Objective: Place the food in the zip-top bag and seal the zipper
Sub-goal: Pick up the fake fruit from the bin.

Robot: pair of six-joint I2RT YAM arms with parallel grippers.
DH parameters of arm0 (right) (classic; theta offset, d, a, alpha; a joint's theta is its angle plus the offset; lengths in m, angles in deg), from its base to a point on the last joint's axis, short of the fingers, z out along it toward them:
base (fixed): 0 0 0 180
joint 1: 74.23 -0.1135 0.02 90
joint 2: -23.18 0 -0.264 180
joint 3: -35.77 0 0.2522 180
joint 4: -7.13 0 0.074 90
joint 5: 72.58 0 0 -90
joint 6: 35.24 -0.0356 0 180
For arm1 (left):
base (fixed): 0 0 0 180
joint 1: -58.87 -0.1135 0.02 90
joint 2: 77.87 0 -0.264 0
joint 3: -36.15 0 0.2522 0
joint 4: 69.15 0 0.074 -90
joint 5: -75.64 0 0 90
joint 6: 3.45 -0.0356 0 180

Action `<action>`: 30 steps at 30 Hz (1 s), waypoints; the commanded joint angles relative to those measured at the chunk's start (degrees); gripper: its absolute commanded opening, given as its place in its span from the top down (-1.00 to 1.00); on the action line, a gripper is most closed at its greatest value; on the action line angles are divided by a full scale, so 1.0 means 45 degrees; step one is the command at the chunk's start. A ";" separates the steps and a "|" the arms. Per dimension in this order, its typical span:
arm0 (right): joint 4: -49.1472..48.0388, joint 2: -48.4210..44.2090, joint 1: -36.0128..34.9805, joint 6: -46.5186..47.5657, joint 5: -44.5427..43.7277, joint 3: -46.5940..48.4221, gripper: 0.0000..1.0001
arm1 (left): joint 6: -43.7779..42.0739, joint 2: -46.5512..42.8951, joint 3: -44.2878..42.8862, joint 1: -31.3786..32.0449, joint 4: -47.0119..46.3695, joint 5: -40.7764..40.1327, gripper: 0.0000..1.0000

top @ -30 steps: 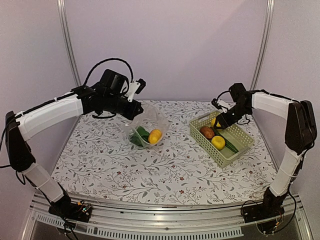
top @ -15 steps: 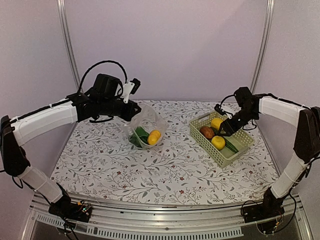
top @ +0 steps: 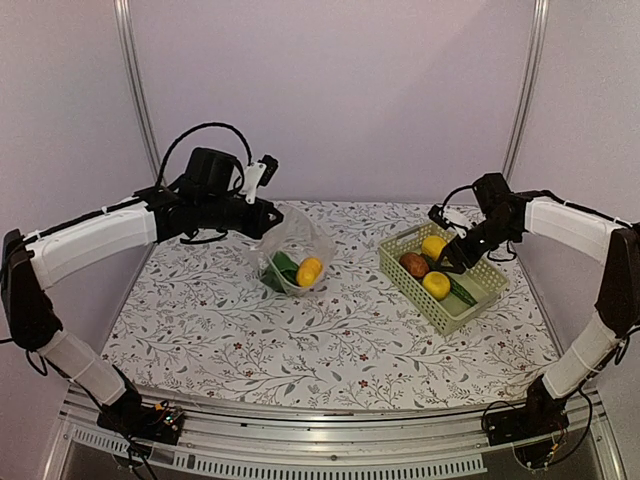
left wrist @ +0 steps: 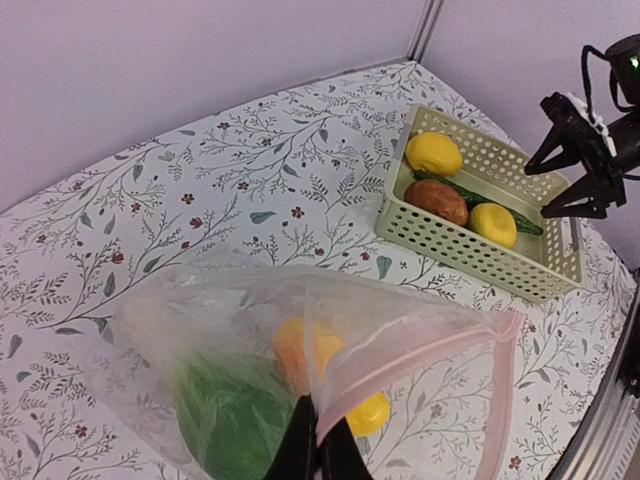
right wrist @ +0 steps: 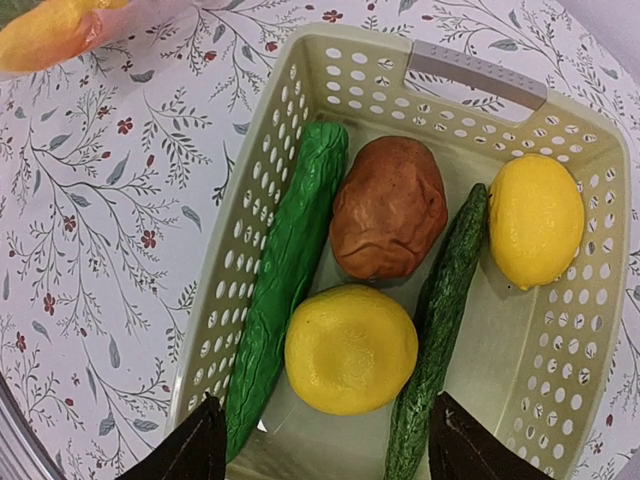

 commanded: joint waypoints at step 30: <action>-0.0426 0.3438 -0.0713 -0.0985 -0.2182 0.0522 -0.47 | 0.0409 0.0401 0.0059 -0.0459 -0.0317 0.1136 1.00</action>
